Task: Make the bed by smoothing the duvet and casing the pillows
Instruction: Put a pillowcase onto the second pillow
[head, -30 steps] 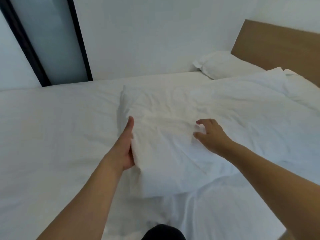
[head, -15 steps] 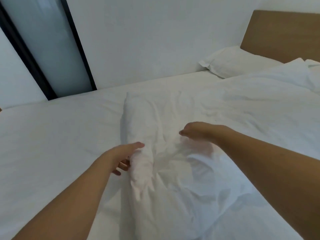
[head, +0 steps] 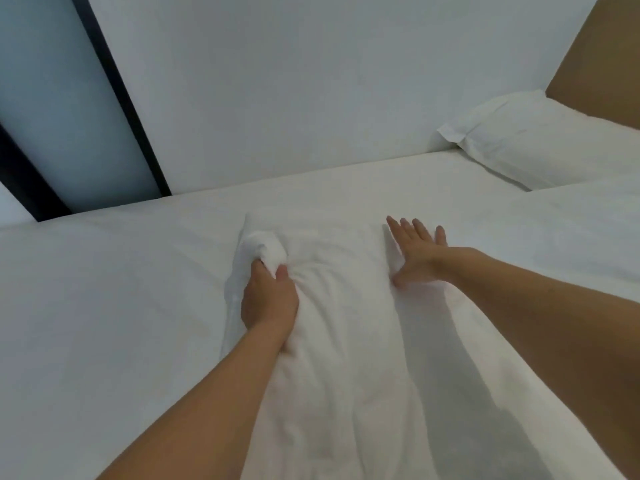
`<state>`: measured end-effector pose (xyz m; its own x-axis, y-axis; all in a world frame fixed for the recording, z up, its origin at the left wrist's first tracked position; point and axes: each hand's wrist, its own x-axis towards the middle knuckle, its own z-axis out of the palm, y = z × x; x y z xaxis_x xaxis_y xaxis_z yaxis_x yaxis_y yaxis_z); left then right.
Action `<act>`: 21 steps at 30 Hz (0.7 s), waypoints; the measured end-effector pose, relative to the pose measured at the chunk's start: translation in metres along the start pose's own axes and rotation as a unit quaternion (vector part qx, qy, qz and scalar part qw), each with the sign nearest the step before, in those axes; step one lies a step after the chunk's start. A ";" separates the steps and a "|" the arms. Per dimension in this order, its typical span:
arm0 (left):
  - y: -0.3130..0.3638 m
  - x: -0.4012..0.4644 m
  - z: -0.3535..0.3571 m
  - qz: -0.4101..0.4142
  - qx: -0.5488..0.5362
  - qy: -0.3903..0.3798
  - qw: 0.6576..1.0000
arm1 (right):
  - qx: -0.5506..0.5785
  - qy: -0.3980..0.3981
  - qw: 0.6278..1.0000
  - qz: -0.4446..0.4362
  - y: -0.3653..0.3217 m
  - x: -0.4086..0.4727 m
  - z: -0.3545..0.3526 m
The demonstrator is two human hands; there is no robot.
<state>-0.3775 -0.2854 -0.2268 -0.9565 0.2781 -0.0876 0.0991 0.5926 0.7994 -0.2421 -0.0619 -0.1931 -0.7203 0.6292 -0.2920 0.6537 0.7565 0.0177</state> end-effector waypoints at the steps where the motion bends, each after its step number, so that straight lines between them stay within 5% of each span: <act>1: 0.011 0.001 -0.005 0.047 -0.016 0.045 0.998 | -0.005 -0.030 1.000 -0.003 -0.003 0.011 0.001; 6: 0.054 0.070 -0.035 0.256 -0.041 0.143 0.955 | 0.036 -0.099 0.994 0.017 -0.027 0.084 -0.060; 9: 0.011 0.125 -0.012 0.070 0.047 0.046 0.995 | 0.098 -0.100 0.990 0.023 -0.026 0.128 -0.064; 11: -0.029 0.133 0.020 -0.034 0.126 0.006 0.991 | 0.100 -0.046 0.994 0.012 -0.020 0.144 -0.018; 17: -0.058 0.130 0.095 0.006 0.168 0.123 0.978 | 0.100 0.223 0.967 -0.071 -0.003 0.168 0.098; 21: -0.059 0.129 0.093 0.012 0.175 0.157 0.972 | 0.116 0.253 0.956 -0.096 -0.001 0.174 0.099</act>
<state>-0.4812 -0.2143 -0.3402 -0.9838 0.0843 0.1579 0.1578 0.8247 0.5431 -0.3446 0.0292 -0.3386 -0.8133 0.5334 0.2324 0.4907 0.8435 -0.2185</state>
